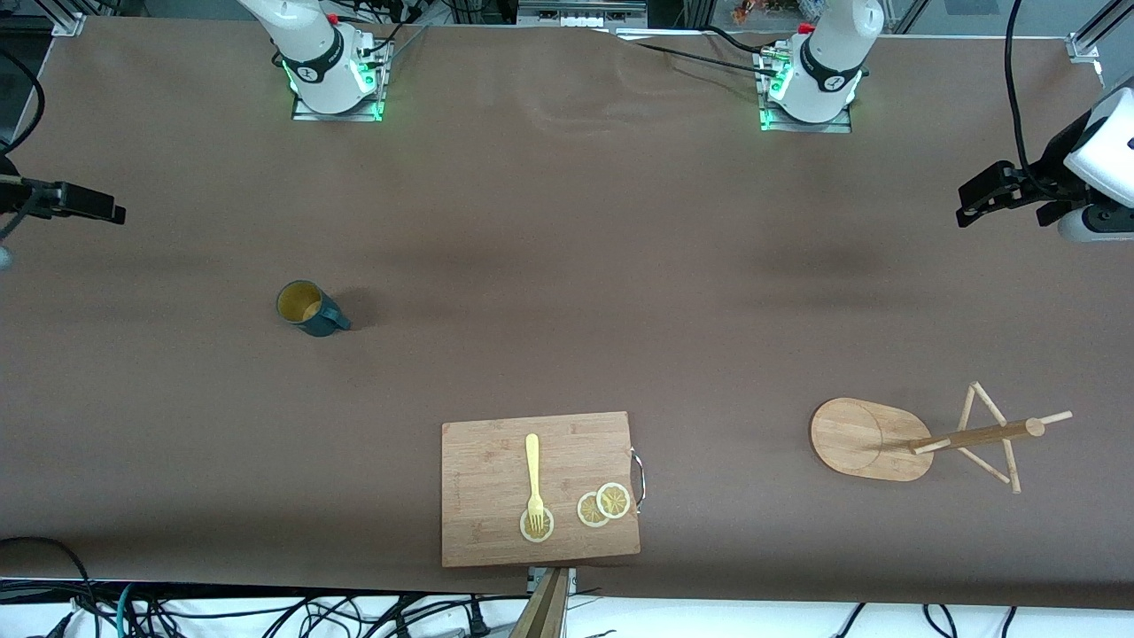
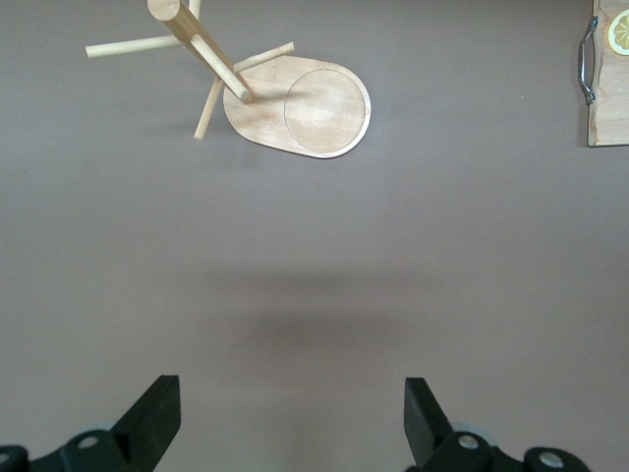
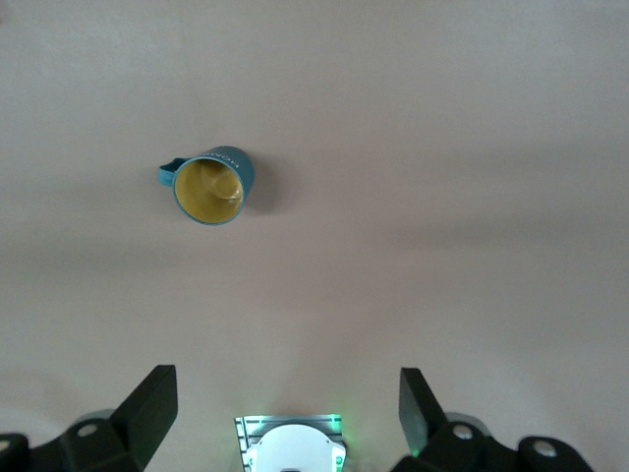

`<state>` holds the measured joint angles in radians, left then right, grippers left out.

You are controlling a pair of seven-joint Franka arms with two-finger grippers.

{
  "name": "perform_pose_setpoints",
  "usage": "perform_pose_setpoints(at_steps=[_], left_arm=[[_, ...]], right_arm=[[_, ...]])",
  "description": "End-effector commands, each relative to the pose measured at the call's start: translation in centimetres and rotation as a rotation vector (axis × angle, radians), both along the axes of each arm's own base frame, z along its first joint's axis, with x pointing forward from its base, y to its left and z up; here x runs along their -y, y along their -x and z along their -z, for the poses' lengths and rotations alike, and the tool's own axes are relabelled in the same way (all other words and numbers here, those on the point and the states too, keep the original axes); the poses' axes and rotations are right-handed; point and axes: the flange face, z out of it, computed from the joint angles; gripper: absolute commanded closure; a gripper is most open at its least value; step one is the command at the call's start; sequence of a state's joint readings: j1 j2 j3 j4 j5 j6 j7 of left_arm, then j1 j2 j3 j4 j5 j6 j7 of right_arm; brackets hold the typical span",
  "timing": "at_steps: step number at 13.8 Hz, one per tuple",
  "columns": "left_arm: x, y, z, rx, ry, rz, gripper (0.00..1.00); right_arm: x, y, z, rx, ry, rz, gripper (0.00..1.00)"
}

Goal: Pass cup and hang on rack
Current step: 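Reach the right gripper down to the teal mug's rim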

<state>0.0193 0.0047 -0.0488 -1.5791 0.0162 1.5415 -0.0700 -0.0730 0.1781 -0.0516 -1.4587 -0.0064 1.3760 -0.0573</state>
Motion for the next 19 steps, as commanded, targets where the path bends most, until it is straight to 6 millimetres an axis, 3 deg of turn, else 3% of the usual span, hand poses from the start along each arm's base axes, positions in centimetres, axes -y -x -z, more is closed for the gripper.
perform_pose_setpoints(at_steps=[1, 6, 9, 14, 16, 19], left_arm=[[-0.1, -0.2, -0.5, -0.005, -0.028, 0.024, 0.0], [0.0, -0.2, -0.5, -0.005, -0.028, 0.026, 0.0], [-0.1, -0.2, -0.5, -0.005, -0.028, 0.025, 0.0], [-0.1, -0.2, -0.5, -0.005, -0.028, 0.024, 0.0], [-0.1, -0.2, -0.5, -0.005, -0.028, 0.025, 0.0], [-0.1, -0.2, -0.5, -0.005, -0.029, 0.024, 0.0]], right_arm=[[-0.2, -0.4, 0.8, -0.007, -0.02, -0.021, 0.0], [-2.5, -3.5, 6.4, -0.009, -0.019, -0.059, 0.0], [-3.8, -3.9, 10.3, -0.008, -0.017, -0.066, 0.0], [-4.4, -3.4, 17.6, 0.053, -0.027, -0.063, 0.0], [-5.7, -3.0, 19.9, 0.068, -0.027, -0.082, 0.0], [-5.9, -2.1, 22.9, 0.071, -0.017, -0.05, 0.0]])
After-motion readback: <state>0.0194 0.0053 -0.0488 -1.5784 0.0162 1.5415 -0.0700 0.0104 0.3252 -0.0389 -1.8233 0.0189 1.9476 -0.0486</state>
